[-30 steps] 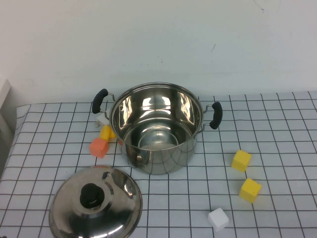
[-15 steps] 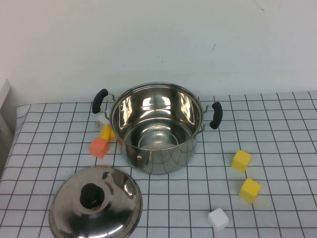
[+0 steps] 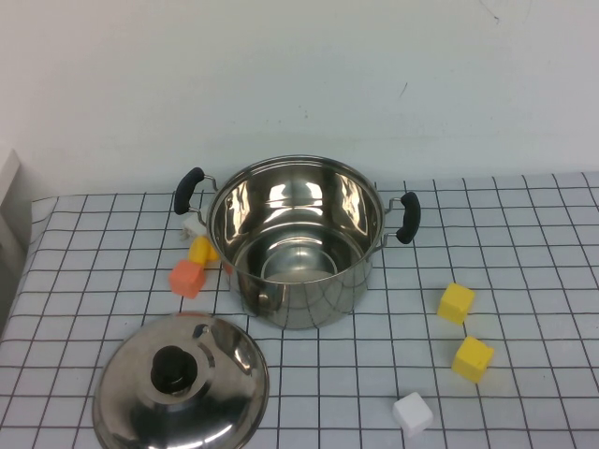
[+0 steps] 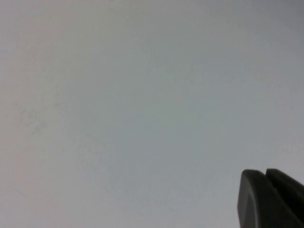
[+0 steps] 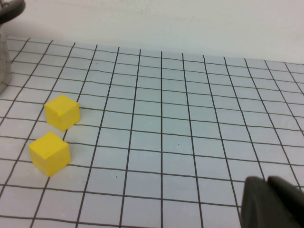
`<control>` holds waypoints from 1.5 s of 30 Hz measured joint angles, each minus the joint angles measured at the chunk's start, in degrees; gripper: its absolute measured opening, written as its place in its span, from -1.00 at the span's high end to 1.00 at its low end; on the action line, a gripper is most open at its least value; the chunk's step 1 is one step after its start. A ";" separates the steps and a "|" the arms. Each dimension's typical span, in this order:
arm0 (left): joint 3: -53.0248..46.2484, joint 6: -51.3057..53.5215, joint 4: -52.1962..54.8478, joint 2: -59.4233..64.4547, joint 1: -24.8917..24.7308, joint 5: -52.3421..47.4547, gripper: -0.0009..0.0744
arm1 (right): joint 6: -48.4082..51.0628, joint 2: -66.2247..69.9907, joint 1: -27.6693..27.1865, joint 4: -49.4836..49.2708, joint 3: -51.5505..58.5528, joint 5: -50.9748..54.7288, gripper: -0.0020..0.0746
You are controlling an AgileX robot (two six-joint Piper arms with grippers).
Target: Cover the pot
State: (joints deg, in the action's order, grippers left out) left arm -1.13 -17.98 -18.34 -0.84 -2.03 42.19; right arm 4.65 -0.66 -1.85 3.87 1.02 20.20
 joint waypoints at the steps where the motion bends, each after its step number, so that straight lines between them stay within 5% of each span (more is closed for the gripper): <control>1: 0.00 0.00 -0.12 0.00 0.00 0.65 0.98 | 0.00 0.00 0.00 0.00 0.00 0.00 0.92; 6: 0.00 1.30 -5.12 0.00 0.00 0.48 0.98 | 0.00 0.00 0.00 0.00 0.00 0.00 0.92; 12: 10.01 14.26 0.34 1.02 0.00 -31.46 0.98 | -1.06 0.00 -0.04 0.00 0.00 0.00 0.92; 16: 17.49 19.77 2.06 8.18 0.00 -38.07 0.98 | -1.14 0.00 -0.04 0.00 0.00 0.00 0.92; 30: 19.52 15.96 4.84 48.24 -0.28 -20.54 0.98 | -1.28 0.00 -0.04 0.00 0.00 0.00 0.92; 41: 16.79 11.79 14.31 73.53 -10.89 -1.13 0.98 | -1.28 0.00 -0.04 0.00 0.00 0.00 0.92; 45: 14.85 11.90 14.60 80.82 -13.07 5.19 0.76 | -1.28 0.00 -0.04 0.00 0.00 0.00 0.92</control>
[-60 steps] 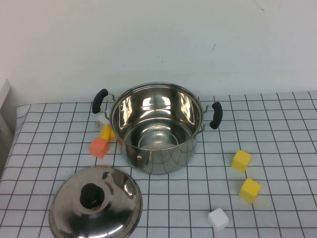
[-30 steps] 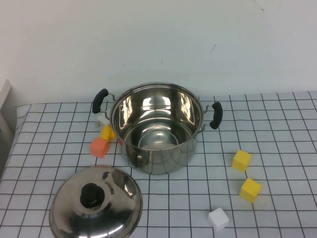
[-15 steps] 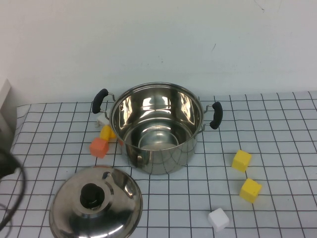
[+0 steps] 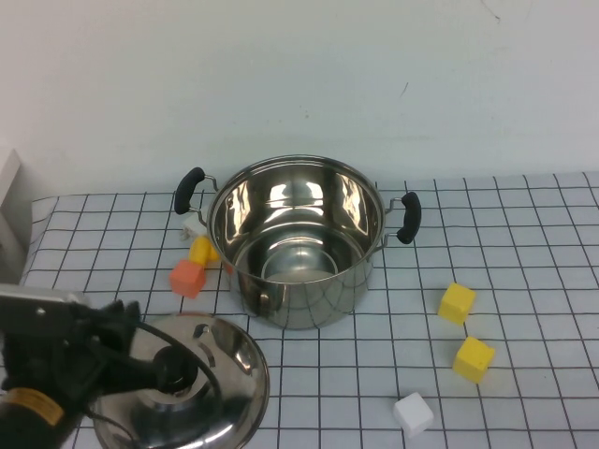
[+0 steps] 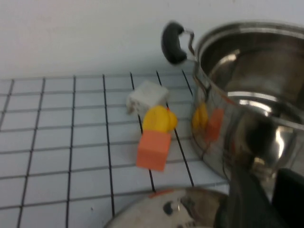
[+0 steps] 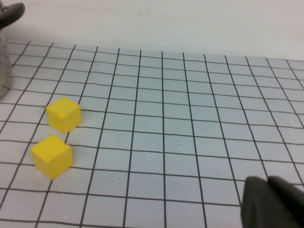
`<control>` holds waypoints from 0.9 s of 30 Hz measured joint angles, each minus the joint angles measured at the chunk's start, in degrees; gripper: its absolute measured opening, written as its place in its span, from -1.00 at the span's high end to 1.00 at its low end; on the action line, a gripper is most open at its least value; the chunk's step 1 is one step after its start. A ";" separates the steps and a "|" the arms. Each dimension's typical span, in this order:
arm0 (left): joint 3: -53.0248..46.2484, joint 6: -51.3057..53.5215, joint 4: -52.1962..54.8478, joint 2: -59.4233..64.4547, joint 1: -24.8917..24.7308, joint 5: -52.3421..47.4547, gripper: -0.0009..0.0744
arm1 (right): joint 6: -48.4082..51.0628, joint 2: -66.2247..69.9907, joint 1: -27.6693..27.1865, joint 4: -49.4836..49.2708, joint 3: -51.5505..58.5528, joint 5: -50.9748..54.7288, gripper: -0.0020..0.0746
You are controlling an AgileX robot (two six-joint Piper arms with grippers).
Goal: Cover the pot
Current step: Pick up the pot lid
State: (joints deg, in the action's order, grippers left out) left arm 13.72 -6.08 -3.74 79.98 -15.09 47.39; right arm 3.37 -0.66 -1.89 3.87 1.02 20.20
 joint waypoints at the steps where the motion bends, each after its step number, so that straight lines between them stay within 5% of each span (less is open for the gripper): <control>1: -0.09 0.00 0.31 1.86 -0.41 1.01 0.60 | 0.00 0.00 0.00 0.00 0.00 0.00 0.92; 7: -0.09 0.00 2.30 13.21 -0.75 9.83 -0.52 | 0.00 0.00 0.00 0.00 0.00 0.00 0.92; 10: -0.09 0.00 2.39 18.72 -0.75 13.85 -0.76 | 0.00 0.00 0.00 0.00 0.00 0.00 0.92; 22: 5.02 0.12 2.18 37.62 -0.75 19.08 -0.74 | 0.00 0.00 0.00 0.00 0.00 0.00 0.92; 27: 6.88 0.24 2.29 38.44 -0.75 19.94 -0.50 | 0.00 0.00 0.00 0.00 0.00 0.00 0.92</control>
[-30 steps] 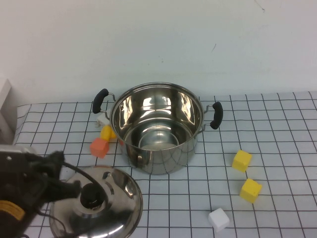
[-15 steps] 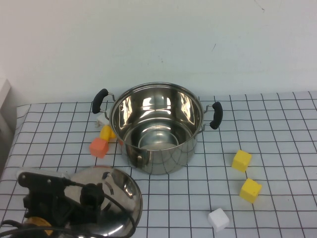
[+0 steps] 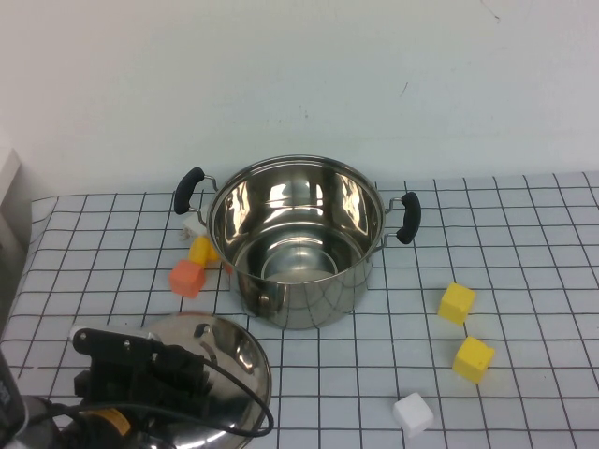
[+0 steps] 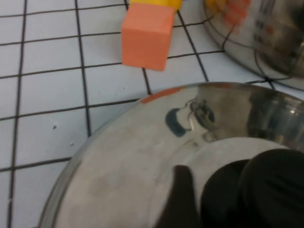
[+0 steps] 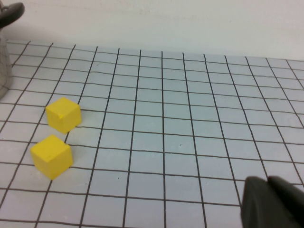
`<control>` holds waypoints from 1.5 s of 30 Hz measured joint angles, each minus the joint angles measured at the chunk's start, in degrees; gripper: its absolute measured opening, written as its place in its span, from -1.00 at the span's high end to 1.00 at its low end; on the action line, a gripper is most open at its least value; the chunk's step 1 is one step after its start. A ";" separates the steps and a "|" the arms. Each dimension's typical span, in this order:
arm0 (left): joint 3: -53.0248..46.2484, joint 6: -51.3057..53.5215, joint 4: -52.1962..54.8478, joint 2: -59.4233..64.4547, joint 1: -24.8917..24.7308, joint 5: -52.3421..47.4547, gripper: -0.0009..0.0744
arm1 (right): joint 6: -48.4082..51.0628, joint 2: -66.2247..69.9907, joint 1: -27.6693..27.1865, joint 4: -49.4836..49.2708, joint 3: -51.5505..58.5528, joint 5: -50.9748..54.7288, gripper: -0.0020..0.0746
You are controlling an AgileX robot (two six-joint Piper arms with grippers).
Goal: Cover the pot
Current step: Pick up the pot lid, then place the pot lid on the pot
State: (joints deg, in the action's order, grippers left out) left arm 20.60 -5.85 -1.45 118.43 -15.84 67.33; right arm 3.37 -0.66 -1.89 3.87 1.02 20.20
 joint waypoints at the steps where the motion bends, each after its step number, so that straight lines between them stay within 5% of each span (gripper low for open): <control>1: 0.06 0.00 0.13 0.10 0.00 0.00 -0.38 | 0.00 0.00 0.00 0.00 0.00 0.00 0.92; 4: 0.06 0.10 -0.19 0.10 -0.14 0.72 0.09 | 0.00 0.00 0.00 0.00 0.00 0.00 0.92; 13: -5.81 -0.75 -5.87 -5.67 -0.26 -1.57 0.11 | -0.14 0.00 0.00 0.00 0.00 0.00 0.92; 21: -11.37 -2.49 -9.16 -24.56 -0.26 -3.60 0.11 | -0.14 0.00 0.00 0.00 0.00 0.00 0.92; 24: -9.76 -2.88 -9.05 -32.74 -0.26 -11.59 0.11 | -0.14 0.00 0.00 0.00 0.00 0.00 0.92; 30: 3.87 -2.88 -7.22 -45.73 -0.26 -45.55 0.11 | -0.14 0.00 0.00 0.00 0.00 0.00 0.92; 34: 17.82 -2.88 -5.39 -46.30 -0.26 -59.13 0.11 | -0.14 0.00 0.00 0.00 0.00 0.00 0.92; 45: 46.41 -2.88 0.72 -27.32 -5.12 -70.71 0.11 | -0.18 0.00 0.00 0.00 0.00 0.00 0.92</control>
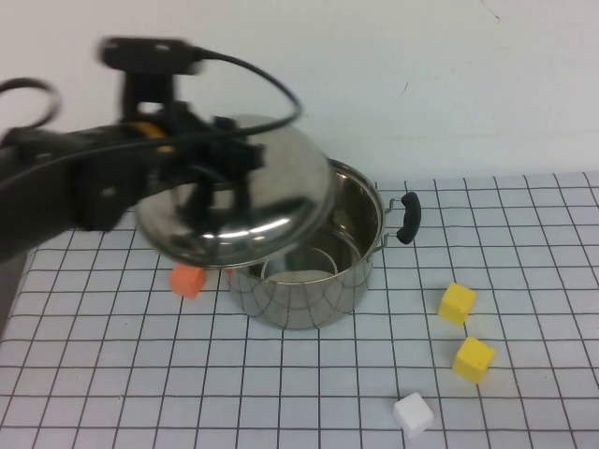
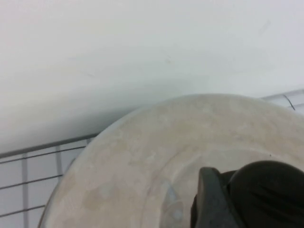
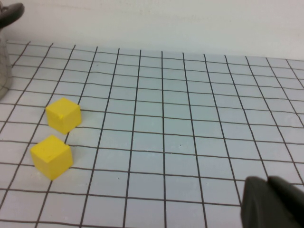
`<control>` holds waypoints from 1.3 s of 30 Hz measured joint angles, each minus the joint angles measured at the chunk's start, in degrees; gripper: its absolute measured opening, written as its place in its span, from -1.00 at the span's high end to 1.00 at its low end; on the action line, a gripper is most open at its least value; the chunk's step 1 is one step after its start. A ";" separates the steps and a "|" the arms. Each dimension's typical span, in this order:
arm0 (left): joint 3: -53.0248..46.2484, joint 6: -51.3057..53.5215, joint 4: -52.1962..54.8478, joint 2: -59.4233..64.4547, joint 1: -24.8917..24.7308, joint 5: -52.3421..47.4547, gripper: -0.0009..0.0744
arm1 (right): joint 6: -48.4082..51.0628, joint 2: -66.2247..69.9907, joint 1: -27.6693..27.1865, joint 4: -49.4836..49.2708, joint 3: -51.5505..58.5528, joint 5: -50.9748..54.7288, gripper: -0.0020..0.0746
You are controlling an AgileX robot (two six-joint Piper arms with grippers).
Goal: Cover the pot
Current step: Place the pot lid on the pot
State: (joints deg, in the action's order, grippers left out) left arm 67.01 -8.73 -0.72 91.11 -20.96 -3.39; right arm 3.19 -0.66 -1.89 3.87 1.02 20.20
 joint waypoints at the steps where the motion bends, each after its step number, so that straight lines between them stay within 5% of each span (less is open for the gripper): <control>1: 1.73 0.00 0.72 2.10 -0.67 -0.40 0.11 | 0.00 0.00 0.00 0.00 0.00 0.00 0.92; 17: 17.43 0.00 1.26 23.08 -2.93 0.53 0.11 | 0.00 0.00 0.00 0.00 0.00 0.00 0.92; 39: 18.60 -2.35 4.89 24.96 -6.21 0.68 0.11 | 0.00 0.00 0.00 0.00 0.00 0.00 0.92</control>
State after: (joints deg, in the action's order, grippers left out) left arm 85.61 -11.08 4.17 116.07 -27.18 -2.71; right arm 3.19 -0.66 -1.89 3.87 1.02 20.20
